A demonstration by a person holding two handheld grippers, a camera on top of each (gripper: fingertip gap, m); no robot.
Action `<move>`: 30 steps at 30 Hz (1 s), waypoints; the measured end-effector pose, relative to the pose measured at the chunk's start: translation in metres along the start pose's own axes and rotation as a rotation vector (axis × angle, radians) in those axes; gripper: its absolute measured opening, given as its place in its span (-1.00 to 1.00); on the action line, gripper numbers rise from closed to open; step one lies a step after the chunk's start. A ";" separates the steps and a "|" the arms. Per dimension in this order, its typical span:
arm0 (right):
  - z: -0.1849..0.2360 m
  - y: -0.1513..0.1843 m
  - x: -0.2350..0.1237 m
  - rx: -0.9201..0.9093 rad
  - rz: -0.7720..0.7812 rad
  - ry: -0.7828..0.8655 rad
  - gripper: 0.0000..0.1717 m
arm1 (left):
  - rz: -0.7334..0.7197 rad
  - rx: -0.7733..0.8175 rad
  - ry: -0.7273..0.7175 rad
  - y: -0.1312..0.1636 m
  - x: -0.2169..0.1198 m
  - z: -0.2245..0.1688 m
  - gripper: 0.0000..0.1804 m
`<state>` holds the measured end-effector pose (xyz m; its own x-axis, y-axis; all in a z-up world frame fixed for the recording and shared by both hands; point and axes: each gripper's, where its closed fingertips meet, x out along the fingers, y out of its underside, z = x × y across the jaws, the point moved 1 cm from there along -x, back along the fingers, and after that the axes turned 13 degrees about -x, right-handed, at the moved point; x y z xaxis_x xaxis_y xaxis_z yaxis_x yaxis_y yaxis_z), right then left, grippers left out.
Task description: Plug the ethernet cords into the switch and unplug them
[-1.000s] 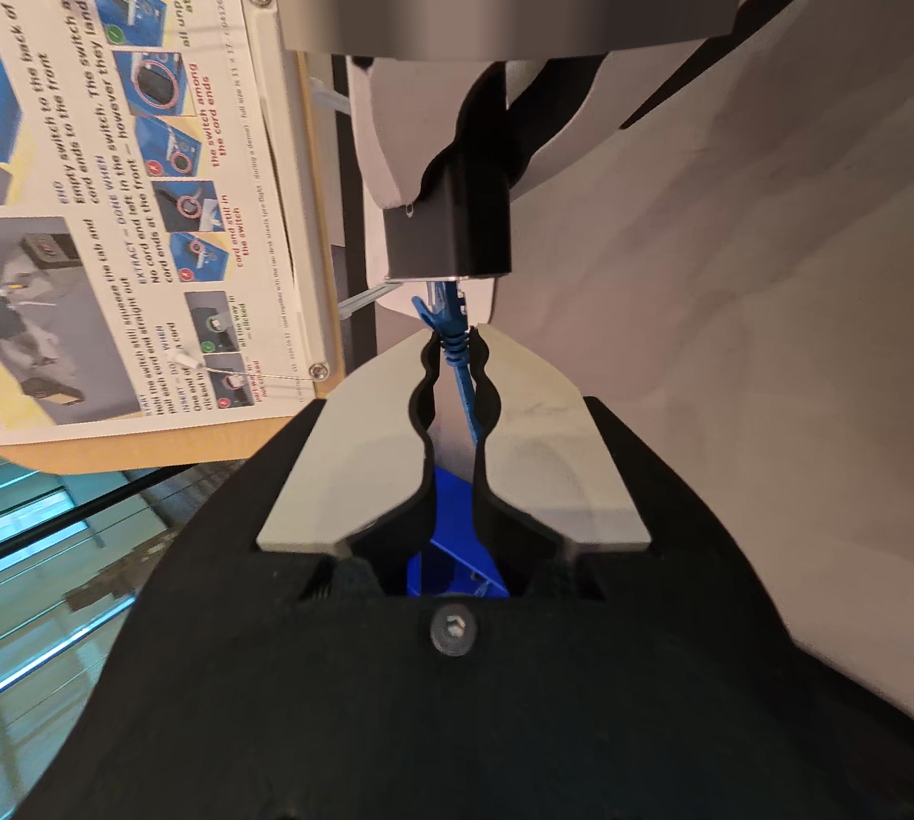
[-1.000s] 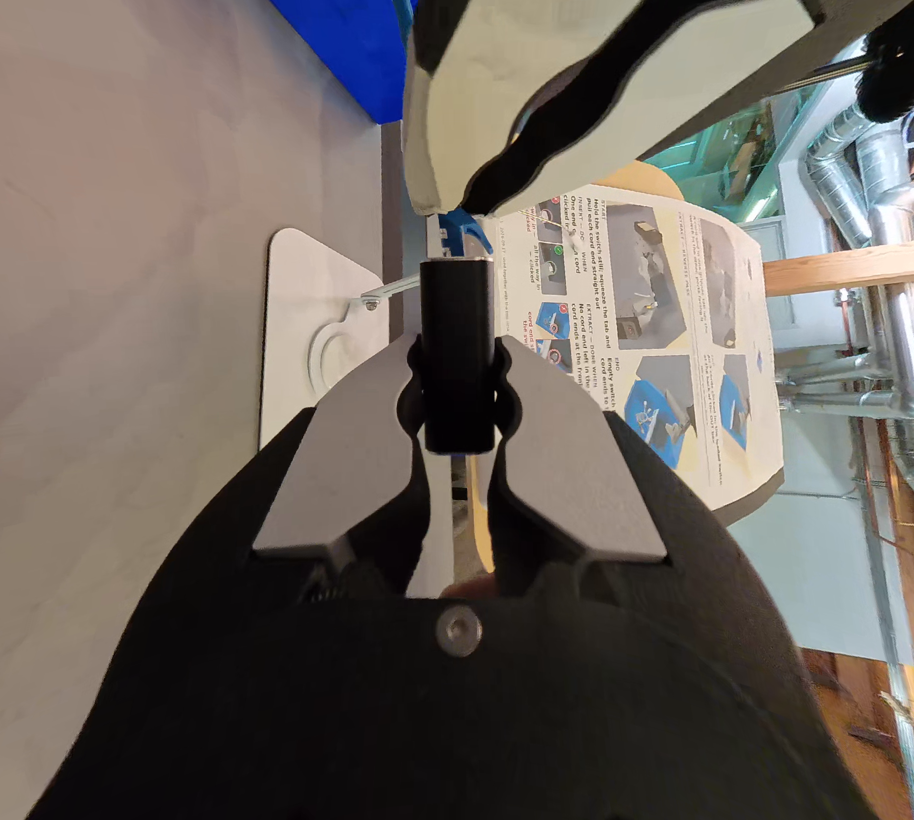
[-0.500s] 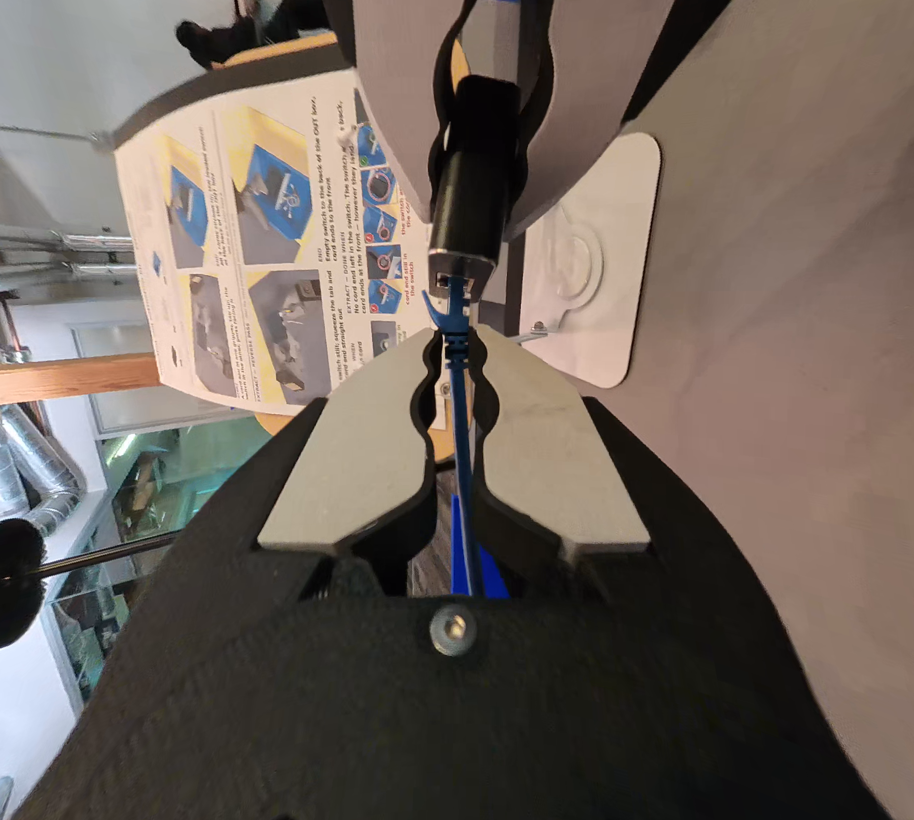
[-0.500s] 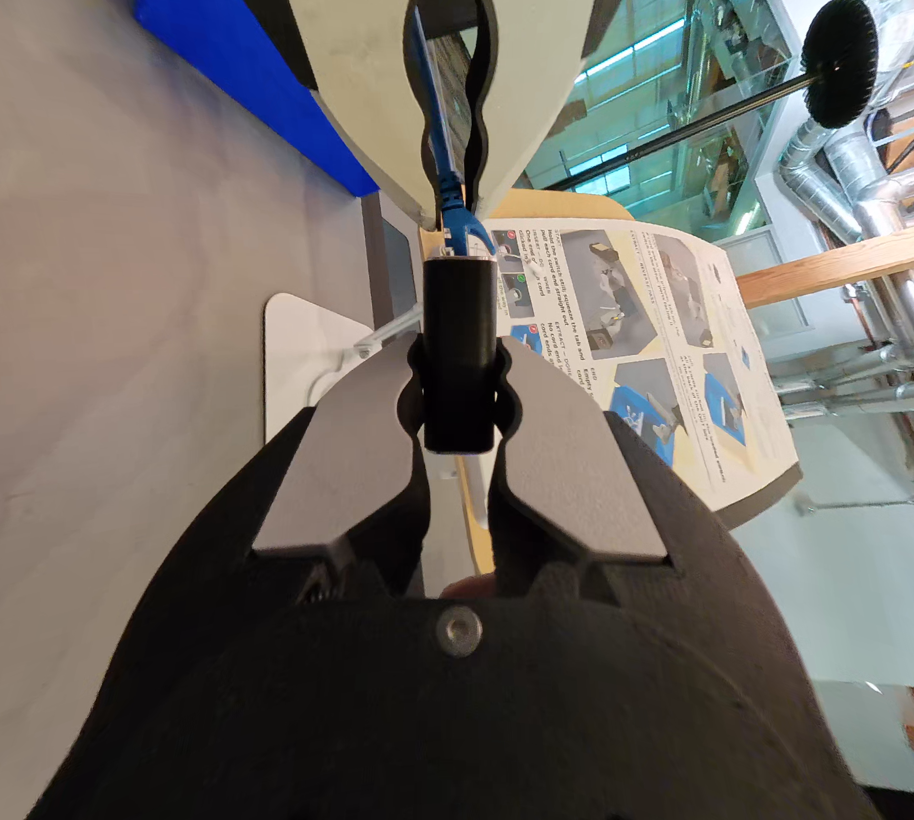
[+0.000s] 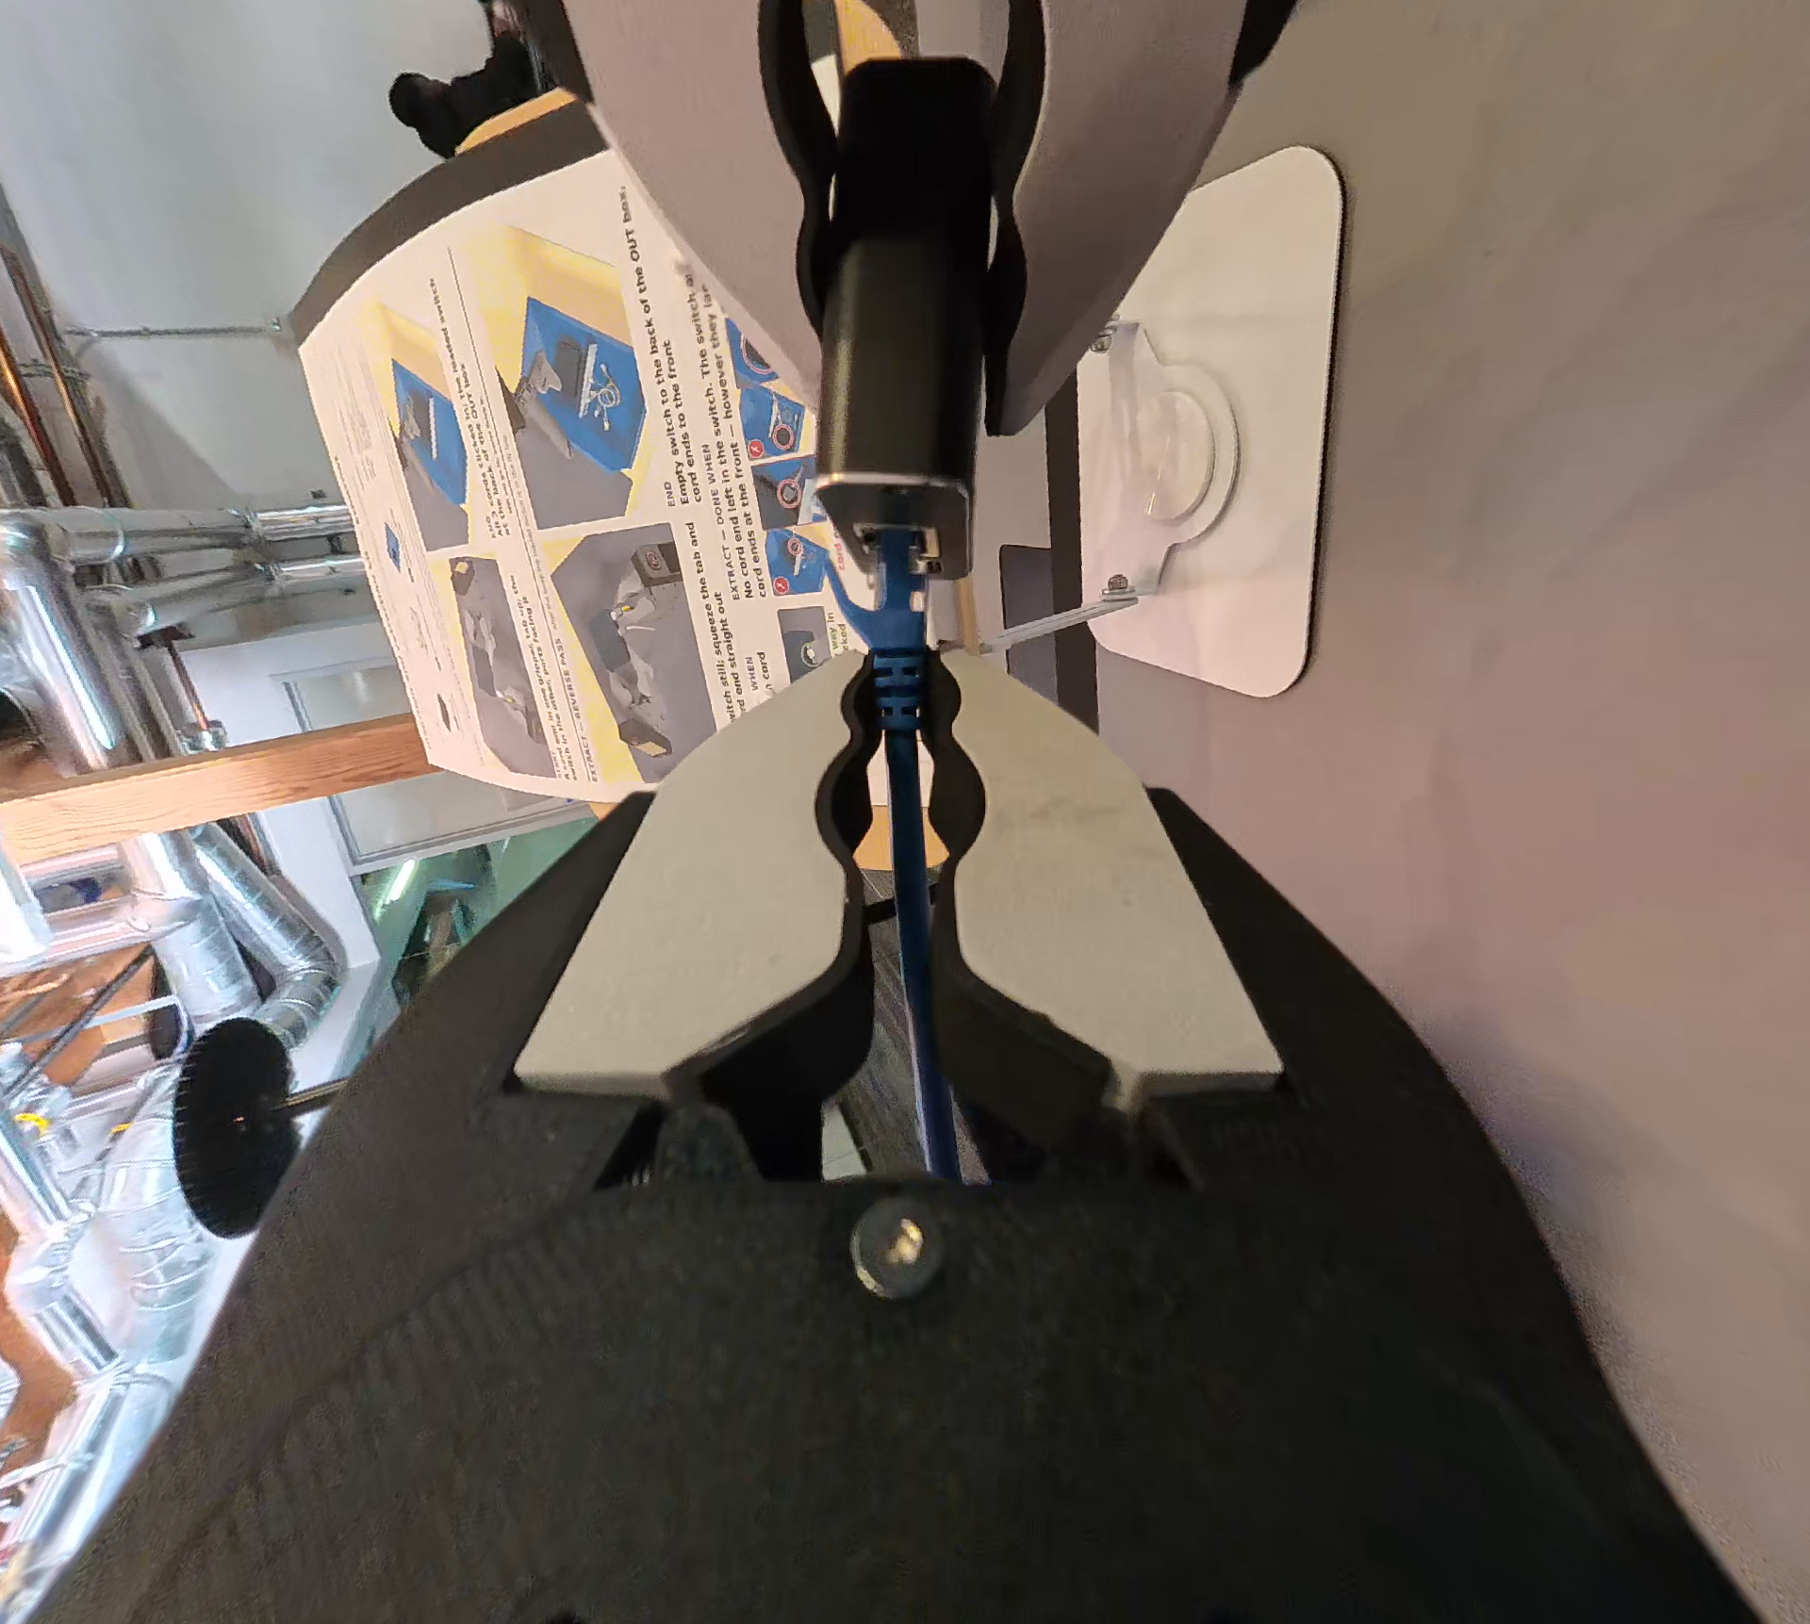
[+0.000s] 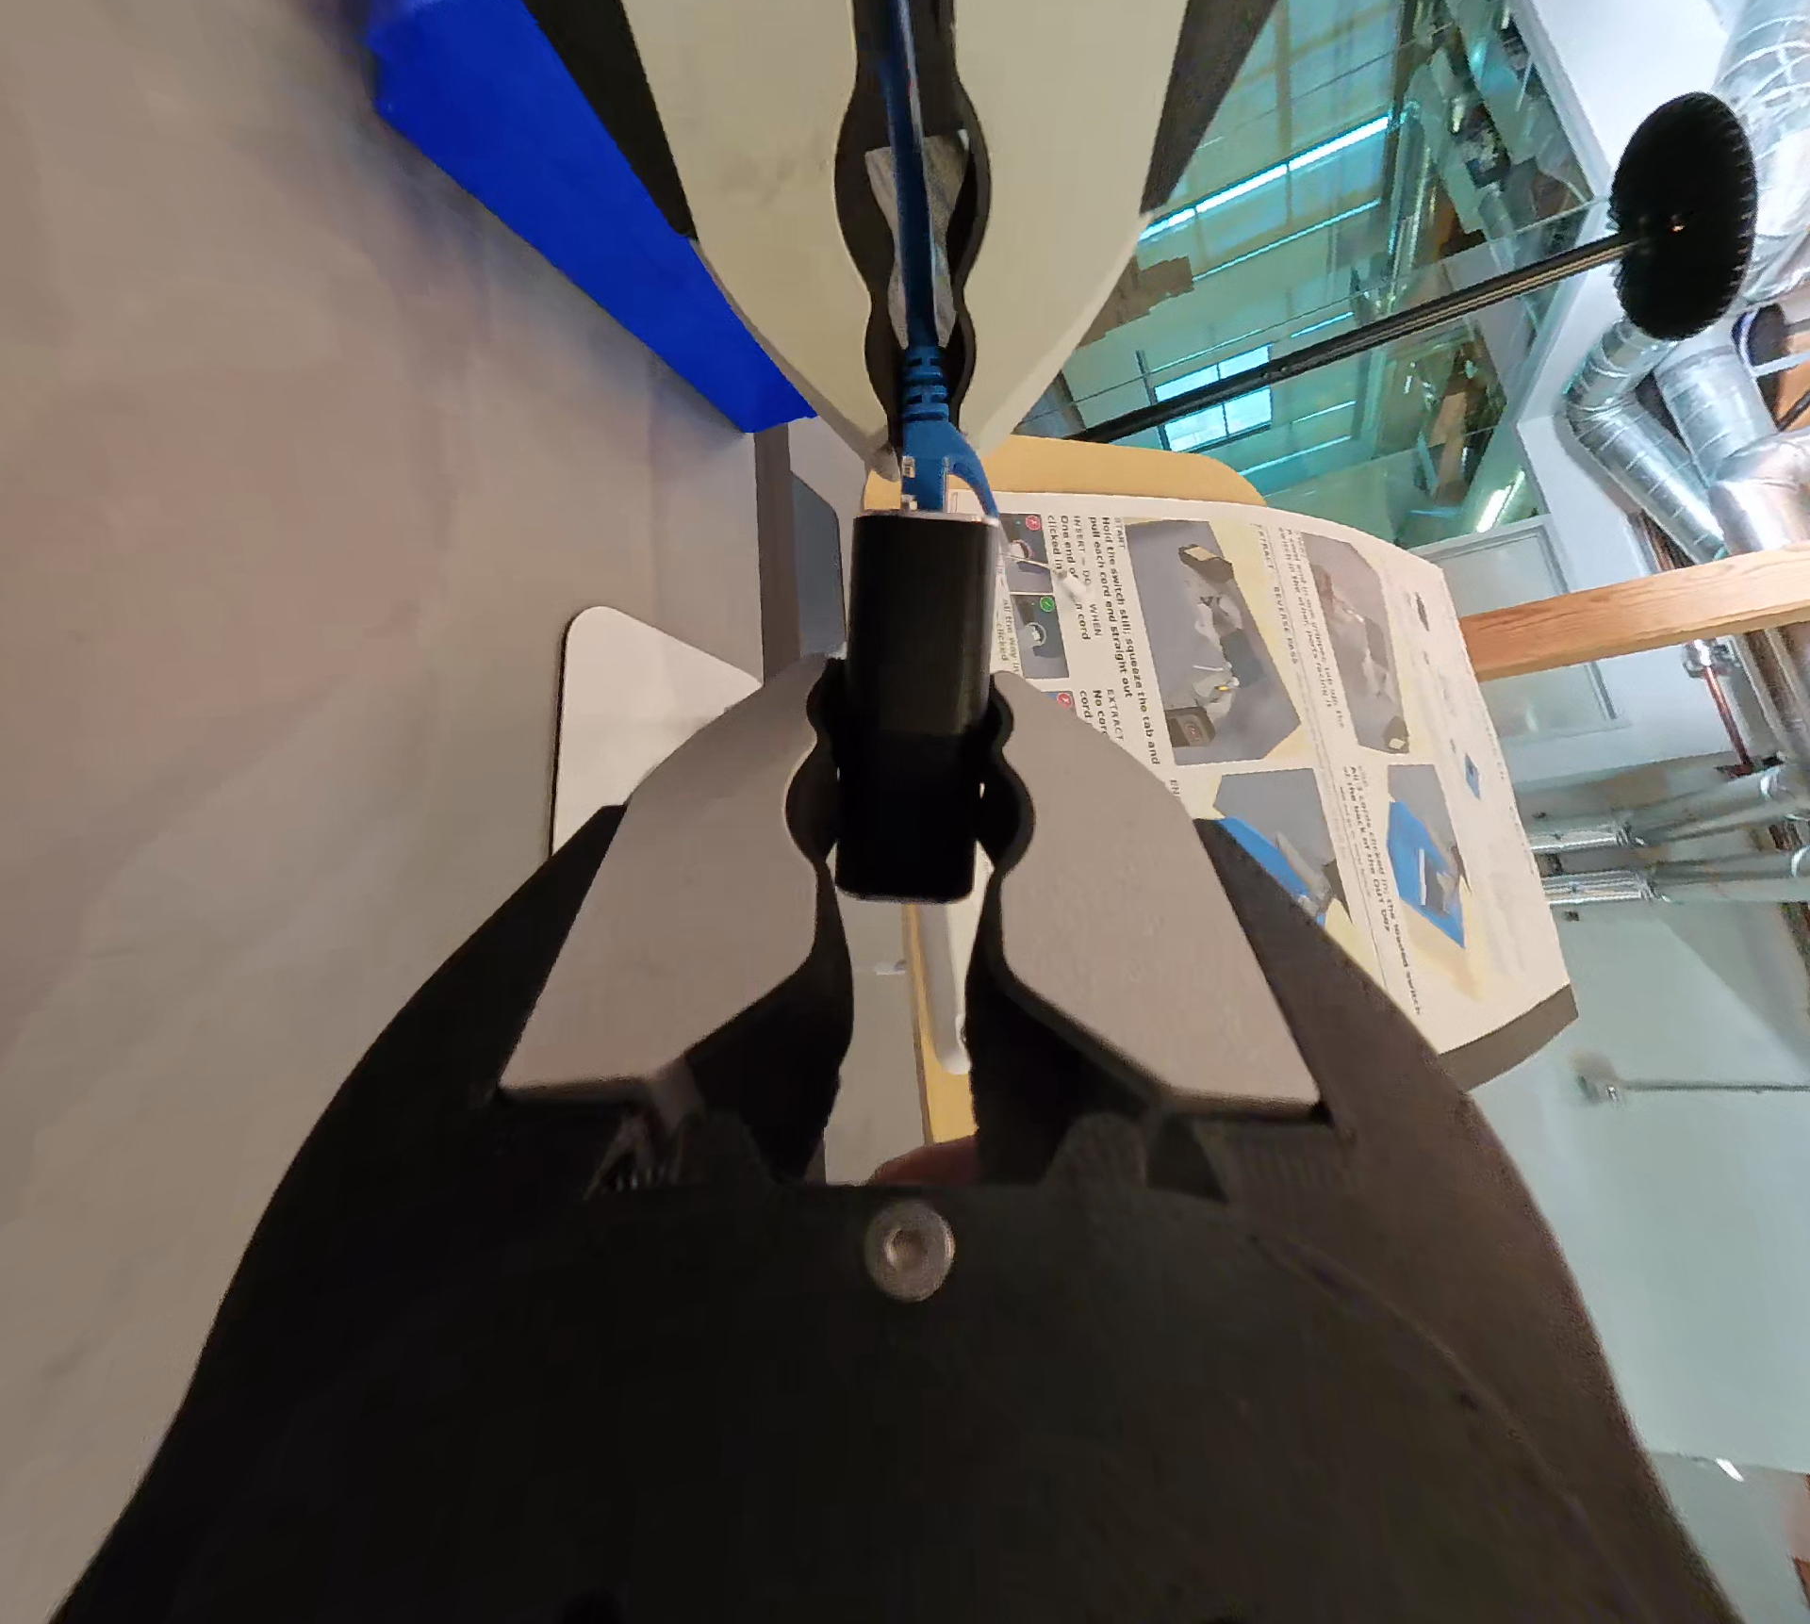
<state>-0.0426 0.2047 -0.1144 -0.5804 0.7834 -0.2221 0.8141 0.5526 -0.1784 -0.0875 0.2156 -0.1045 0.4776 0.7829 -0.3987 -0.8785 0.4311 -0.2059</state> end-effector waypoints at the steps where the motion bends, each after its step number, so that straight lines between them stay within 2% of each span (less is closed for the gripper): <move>1: 0.000 0.000 -0.001 -0.019 0.011 0.005 -0.72 | -0.007 0.000 -0.002 -0.001 0.000 0.001 -0.93; 11: 0.006 -0.001 0.001 -0.024 0.002 -0.038 -0.72 | -0.029 0.061 0.006 0.000 0.002 -0.006 -0.93; 16: -0.002 0.004 -0.002 0.007 -0.015 -0.016 -0.71 | -0.052 0.023 -0.005 -0.005 0.000 0.002 -0.91; 19: -0.005 0.016 -0.004 0.000 0.022 -0.012 -0.71 | -0.058 0.010 -0.063 -0.002 -0.005 0.010 -0.77; 24: -0.006 0.032 -0.005 -0.008 0.053 -0.015 -0.71 | -0.057 -0.143 -0.015 0.013 -0.022 0.019 -0.68; 30: -0.004 0.042 -0.005 0.002 0.059 -0.033 -0.71 | -0.132 -0.361 0.016 0.043 -0.048 0.037 -0.56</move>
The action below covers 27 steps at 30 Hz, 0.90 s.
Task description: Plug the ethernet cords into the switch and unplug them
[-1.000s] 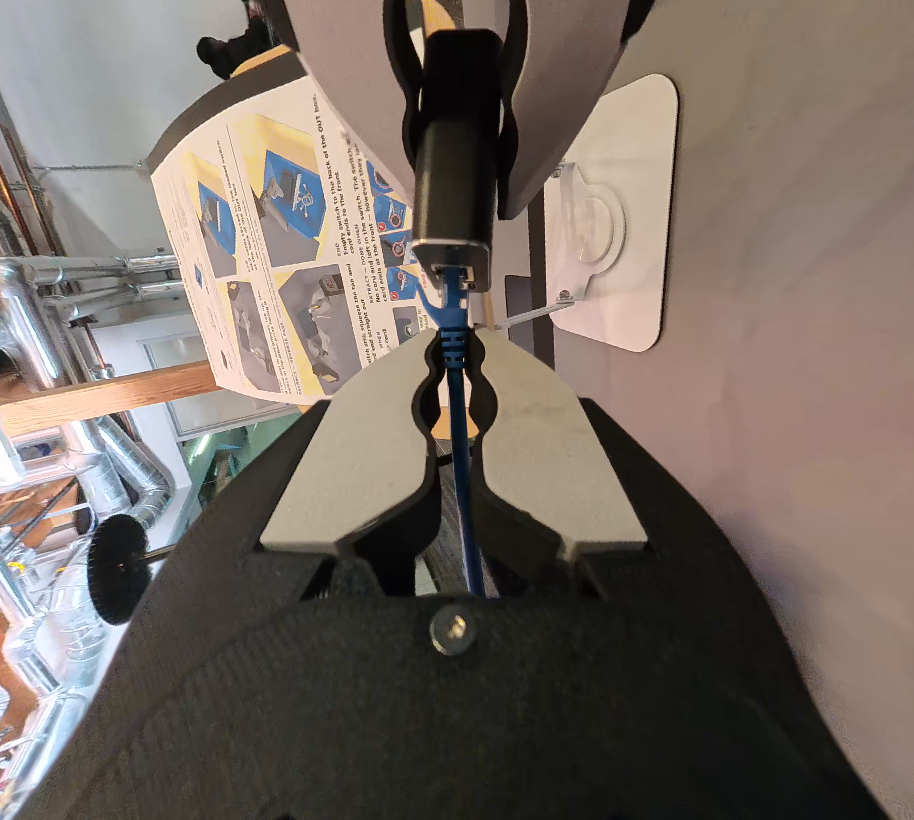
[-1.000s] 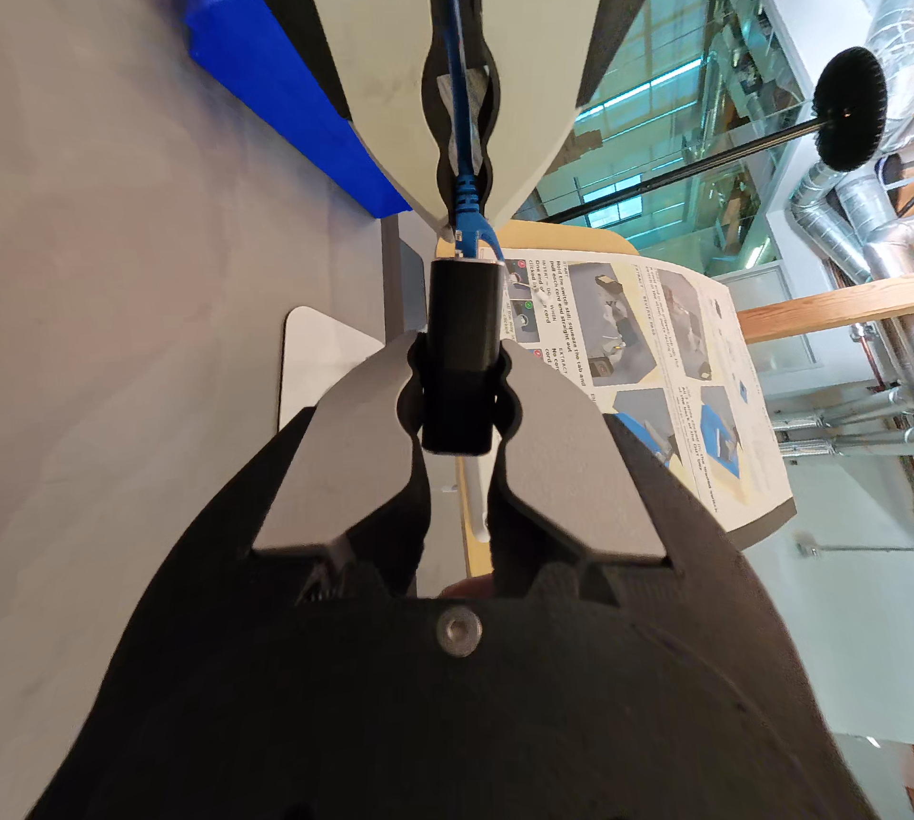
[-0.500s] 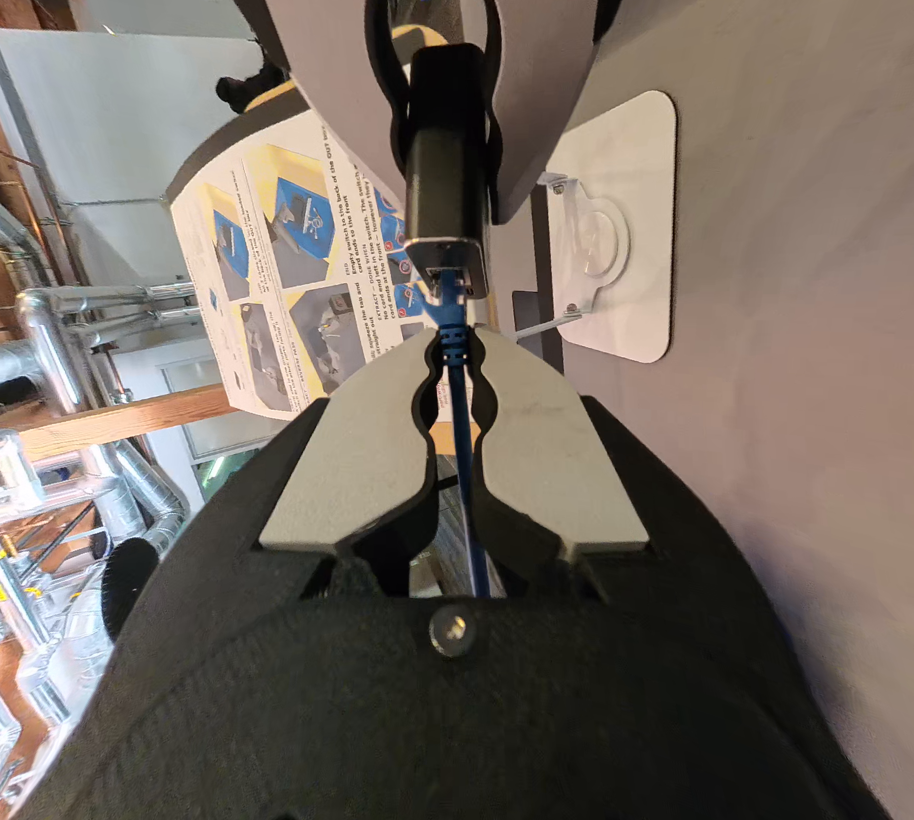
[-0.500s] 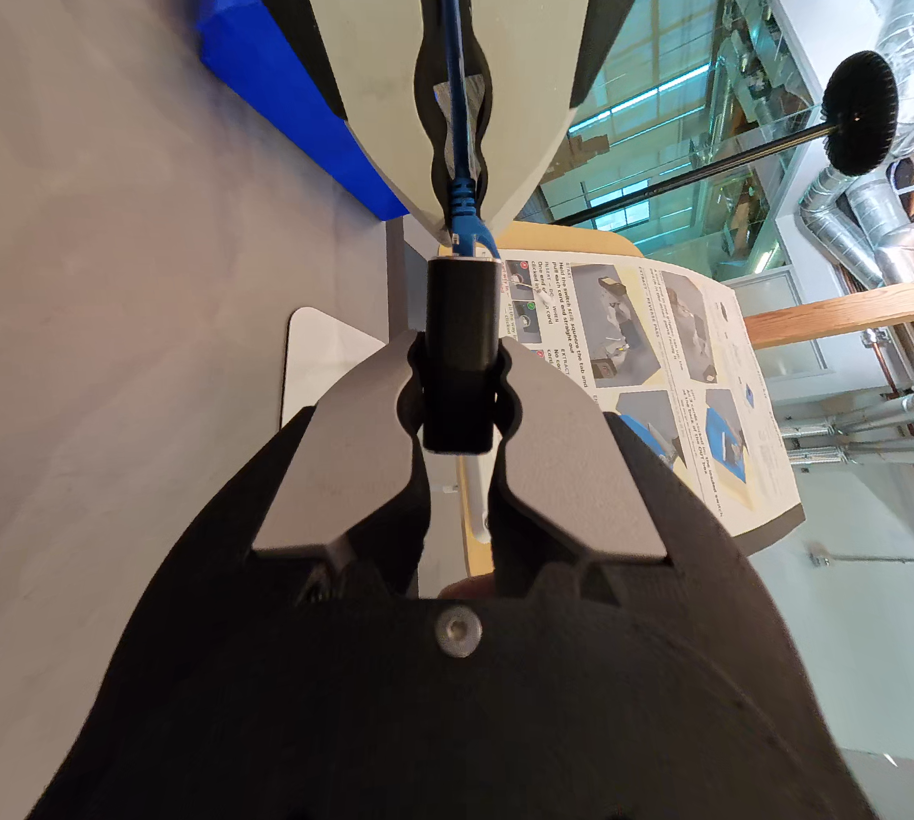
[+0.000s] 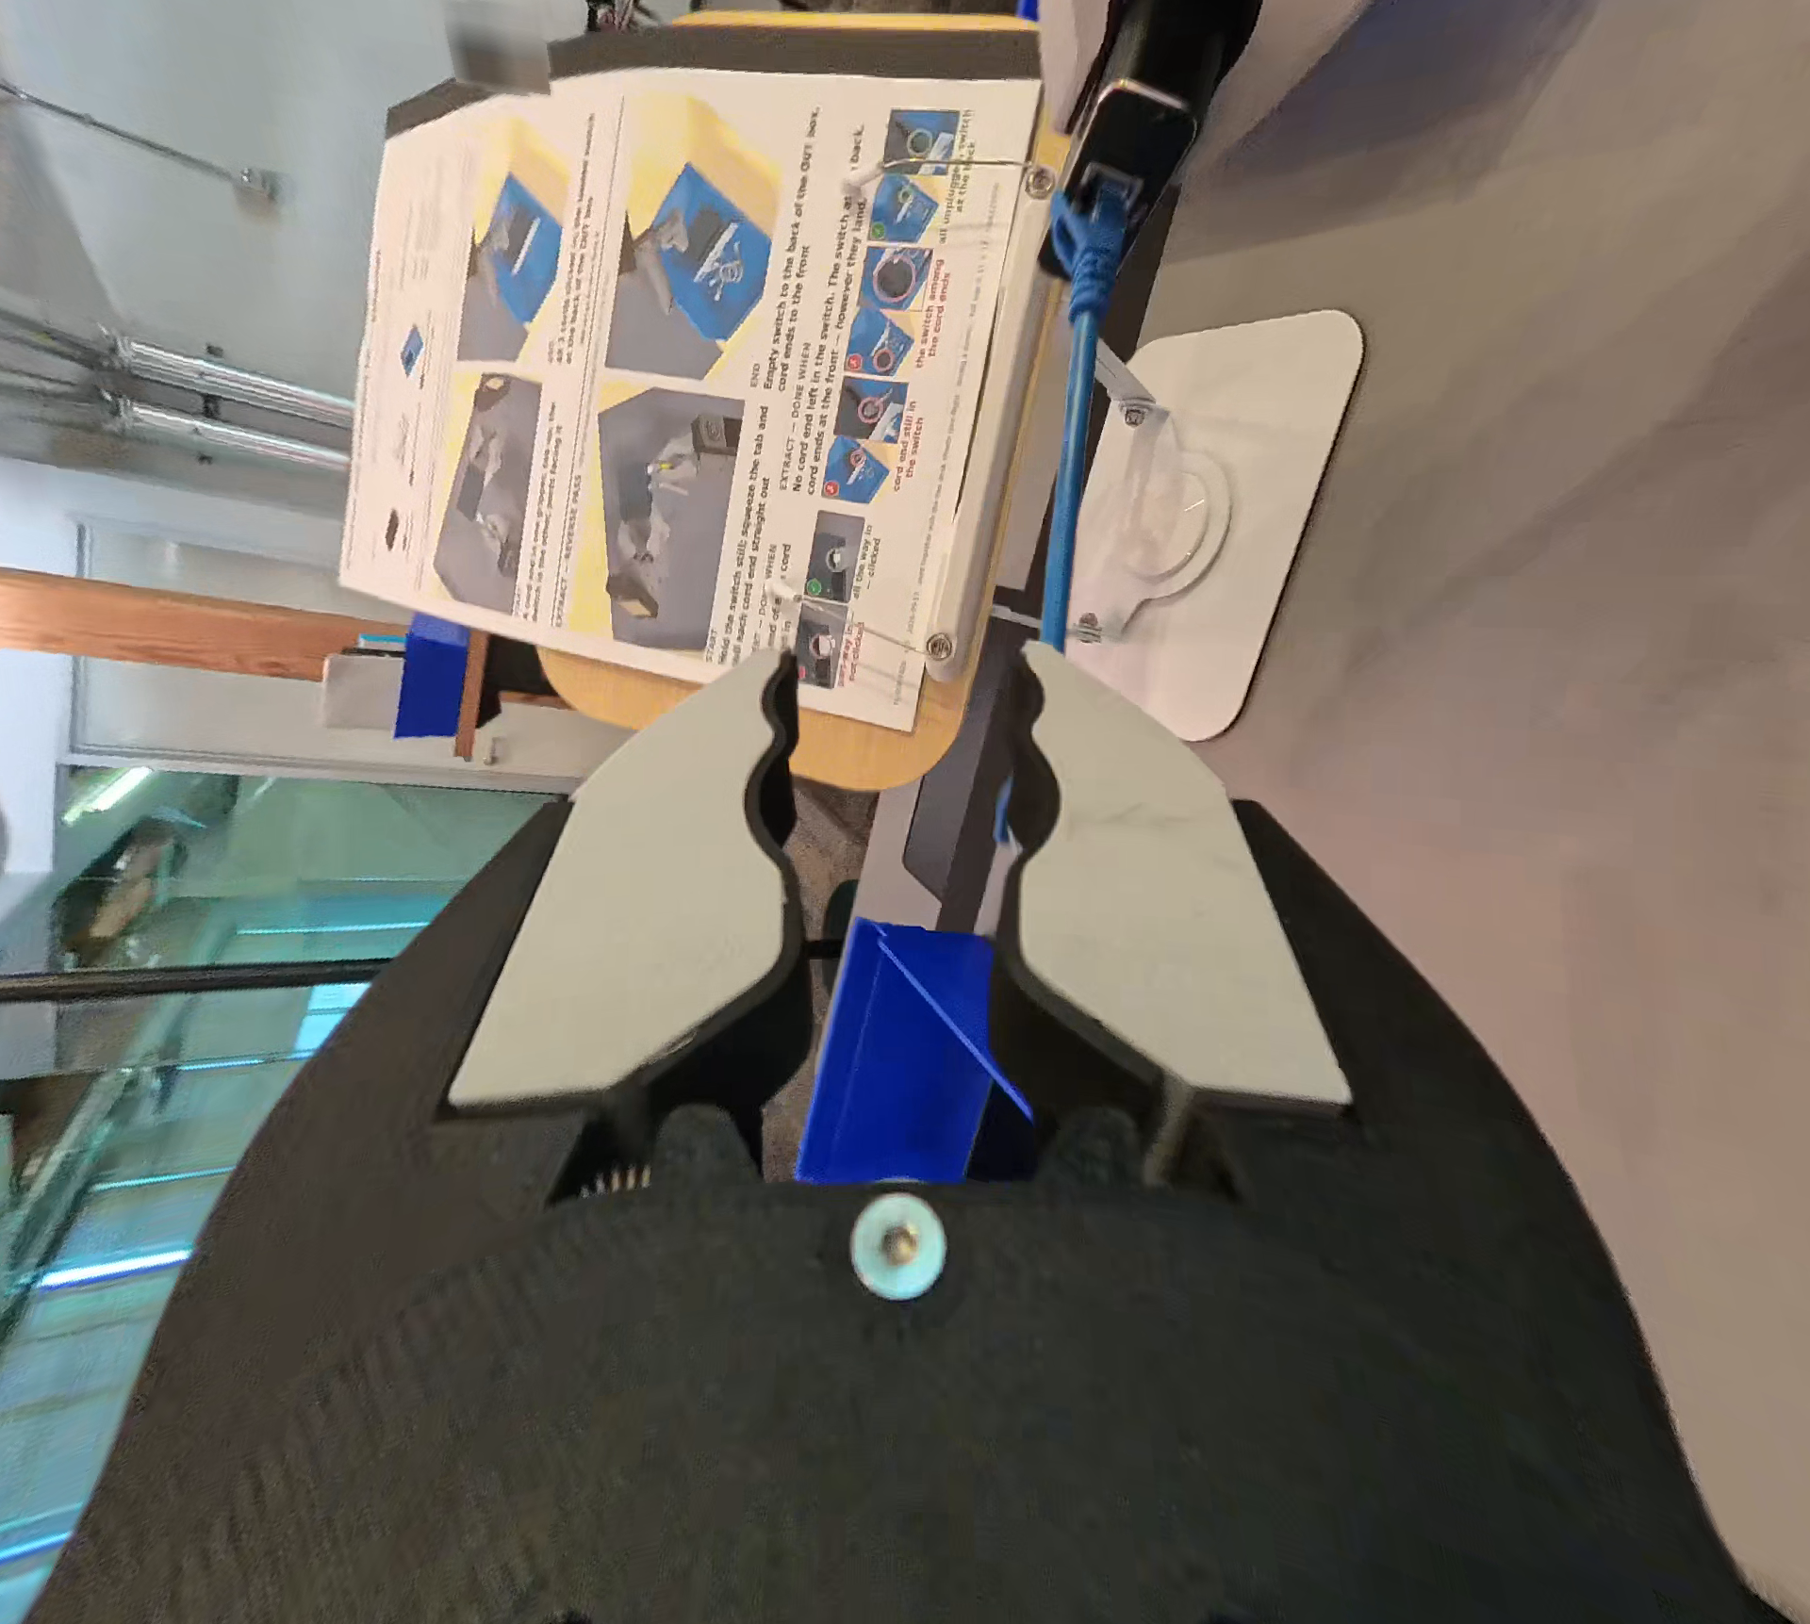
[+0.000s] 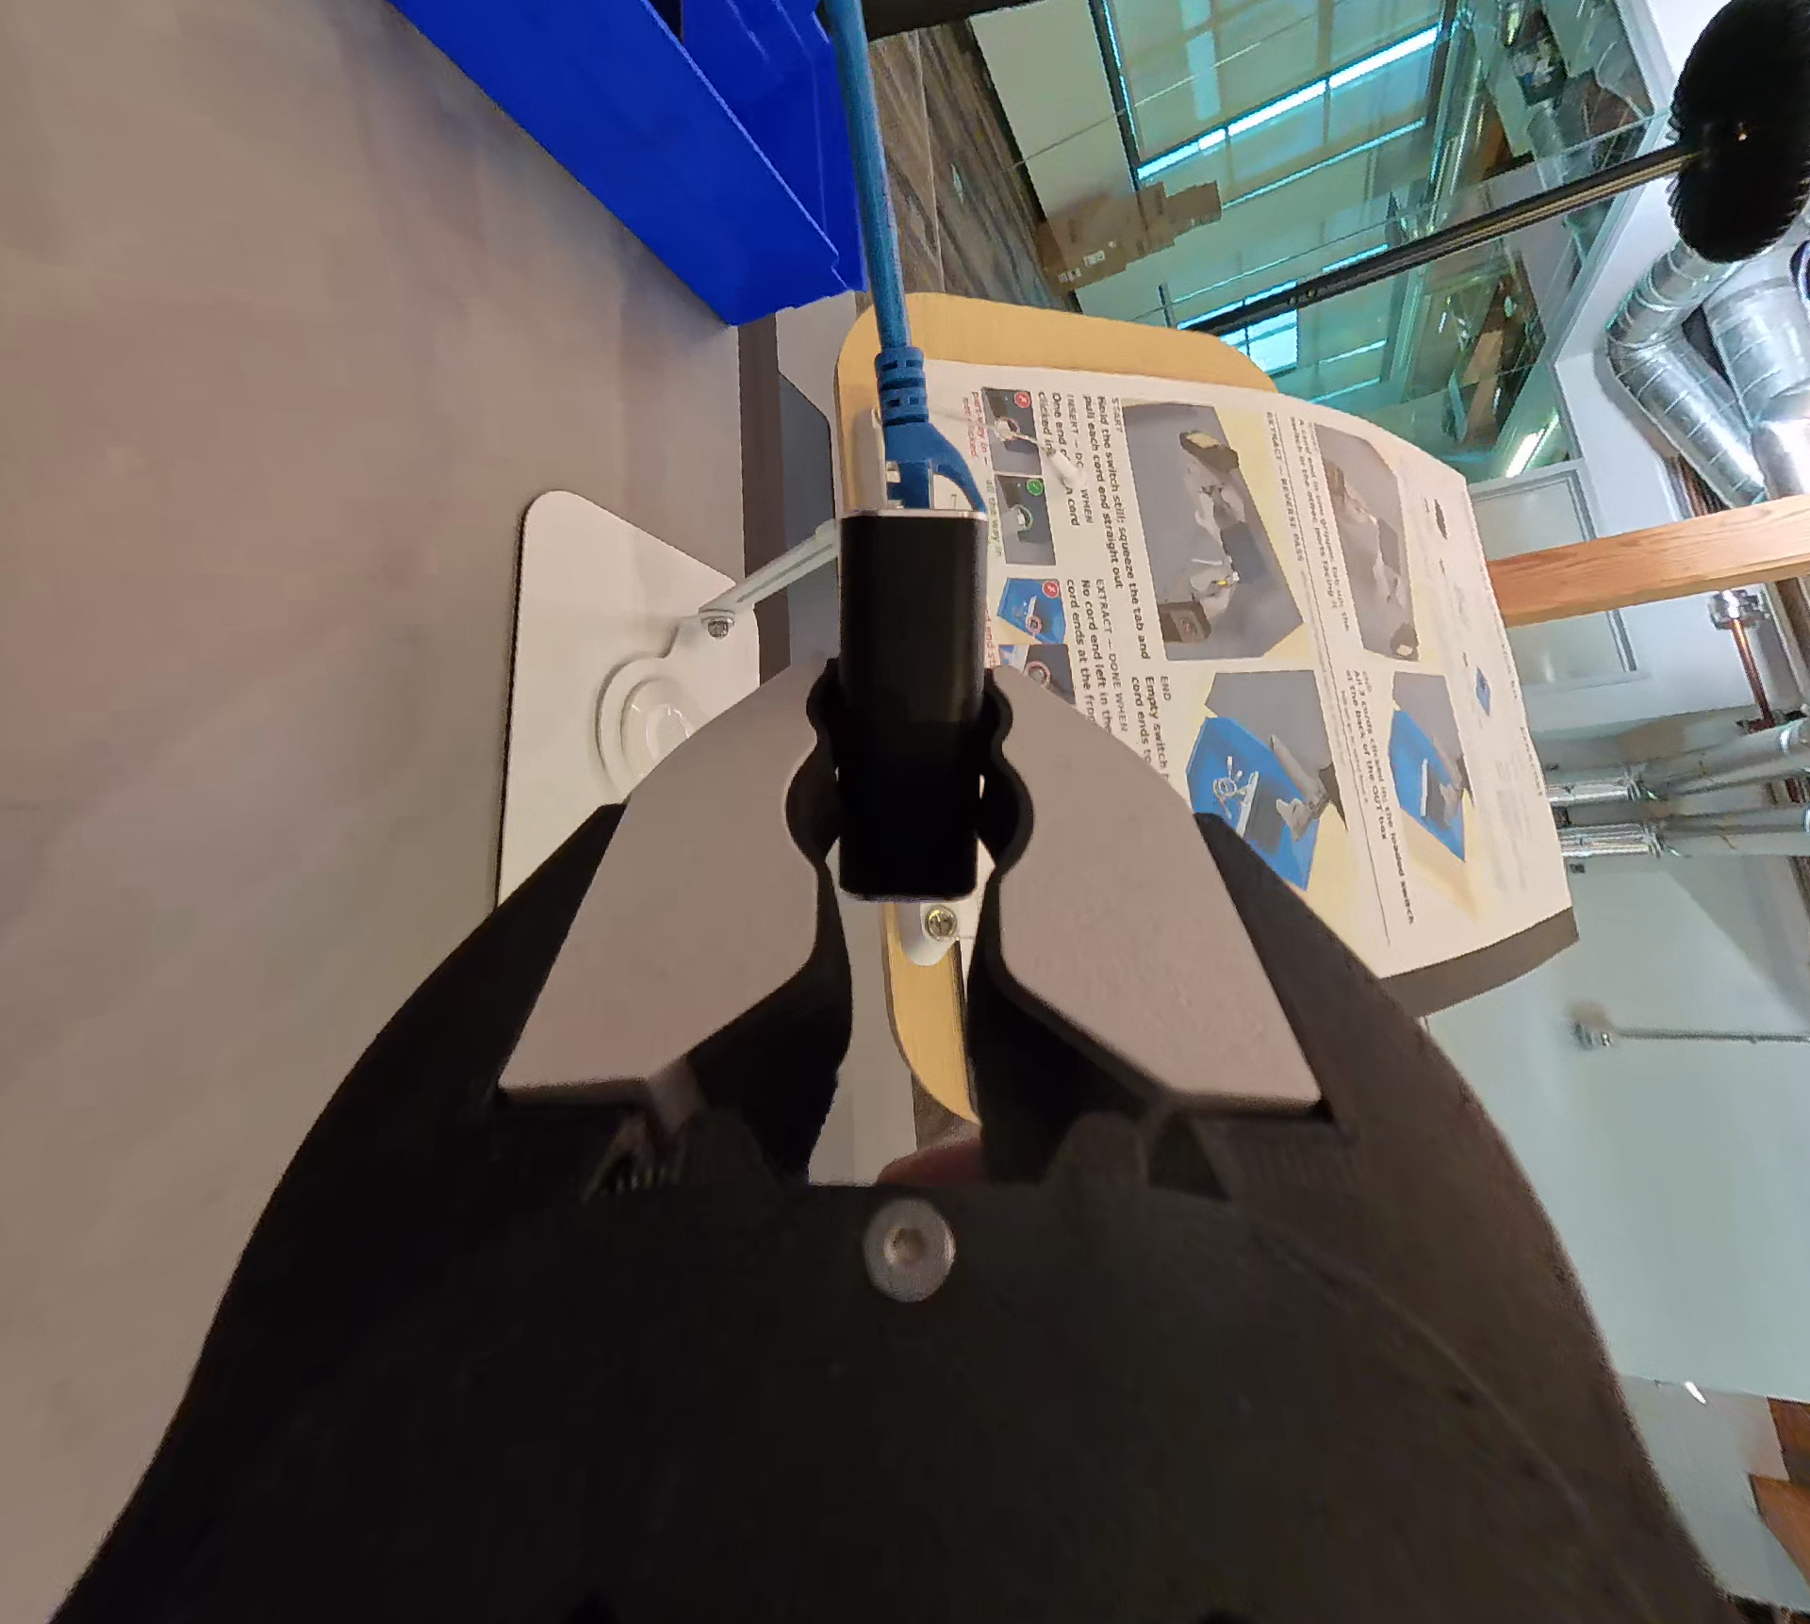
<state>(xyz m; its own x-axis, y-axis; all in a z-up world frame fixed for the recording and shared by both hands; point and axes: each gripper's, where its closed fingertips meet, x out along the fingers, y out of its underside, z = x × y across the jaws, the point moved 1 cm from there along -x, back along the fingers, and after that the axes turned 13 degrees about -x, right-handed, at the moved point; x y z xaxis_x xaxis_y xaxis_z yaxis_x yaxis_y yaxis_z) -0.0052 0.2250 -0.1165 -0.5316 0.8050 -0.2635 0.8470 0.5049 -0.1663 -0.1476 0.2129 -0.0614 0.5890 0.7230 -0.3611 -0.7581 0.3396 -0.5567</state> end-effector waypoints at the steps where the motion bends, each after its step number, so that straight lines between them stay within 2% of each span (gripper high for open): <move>1: 0.000 0.003 0.000 0.002 0.008 0.000 -0.71 | -0.007 -0.030 -0.005 0.005 -0.005 0.004 -0.52; 6: -0.005 0.008 -0.004 0.055 -0.031 0.012 -0.71 | -0.084 -0.253 0.005 0.035 -0.023 0.017 -0.40; 9: -0.010 0.003 -0.010 0.091 -0.094 0.024 -0.71 | -0.125 -0.398 -0.005 0.060 -0.019 0.024 -0.33; 11: -0.012 -0.005 -0.014 0.109 -0.147 0.025 -0.71 | -0.172 -0.442 0.037 0.062 -0.010 0.017 -0.31; 14: -0.014 -0.016 -0.018 0.120 -0.209 0.025 -0.72 | -0.252 -0.385 0.095 0.045 0.007 -0.005 -0.30; 20: -0.009 -0.029 -0.020 0.117 -0.273 -0.002 -0.72 | -0.322 -0.305 0.166 0.011 0.047 -0.038 -0.27; 27: 0.000 -0.031 -0.018 0.157 -0.340 -0.064 -0.72 | -0.532 -0.286 0.276 -0.040 0.049 -0.055 -0.42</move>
<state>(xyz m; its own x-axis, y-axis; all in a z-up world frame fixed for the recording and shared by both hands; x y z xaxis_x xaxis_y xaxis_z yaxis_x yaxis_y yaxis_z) -0.0221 0.1950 -0.1062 -0.7853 0.5761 -0.2267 0.6147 0.6819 -0.3964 -0.0733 0.2014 -0.0980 0.9414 0.3072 -0.1391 -0.2623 0.4076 -0.8747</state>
